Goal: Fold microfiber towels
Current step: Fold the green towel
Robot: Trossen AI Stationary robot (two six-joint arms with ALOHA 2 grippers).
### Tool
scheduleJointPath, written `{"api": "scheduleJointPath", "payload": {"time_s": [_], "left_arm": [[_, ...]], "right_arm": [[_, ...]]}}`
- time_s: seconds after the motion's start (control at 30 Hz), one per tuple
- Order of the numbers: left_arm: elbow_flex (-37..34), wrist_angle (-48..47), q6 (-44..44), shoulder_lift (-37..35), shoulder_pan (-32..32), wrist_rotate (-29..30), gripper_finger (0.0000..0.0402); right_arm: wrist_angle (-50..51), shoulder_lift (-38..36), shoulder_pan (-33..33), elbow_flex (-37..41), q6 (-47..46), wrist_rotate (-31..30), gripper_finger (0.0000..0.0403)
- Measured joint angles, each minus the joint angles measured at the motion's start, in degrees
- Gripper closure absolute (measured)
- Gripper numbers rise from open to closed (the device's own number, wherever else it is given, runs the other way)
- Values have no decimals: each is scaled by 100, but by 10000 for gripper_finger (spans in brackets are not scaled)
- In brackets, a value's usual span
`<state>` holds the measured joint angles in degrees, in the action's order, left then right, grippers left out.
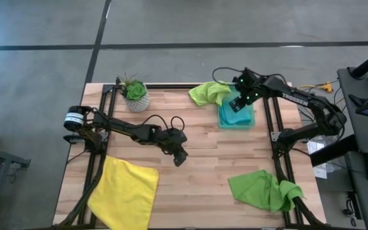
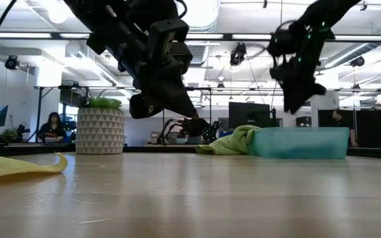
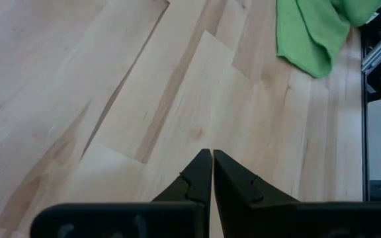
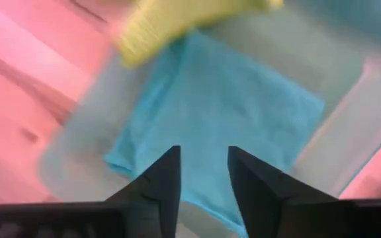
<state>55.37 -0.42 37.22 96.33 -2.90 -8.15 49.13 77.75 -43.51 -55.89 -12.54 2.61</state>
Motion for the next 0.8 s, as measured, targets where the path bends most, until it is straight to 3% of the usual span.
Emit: {"api": "scheduleJointPath", "payload": {"time_s": [0.23, 0.57, 0.8], "left_arm": [[15, 1, 4, 0, 0, -188, 402], [11, -1, 12, 0, -4, -207, 402], [11, -3, 12, -2, -9, -222, 402]], "right_arm": [[66, 669, 30, 313, -98, -16, 385], [218, 1488, 425, 318, -96, -122, 394], [371, 1500, 616, 309, -74, 200, 394]]}}
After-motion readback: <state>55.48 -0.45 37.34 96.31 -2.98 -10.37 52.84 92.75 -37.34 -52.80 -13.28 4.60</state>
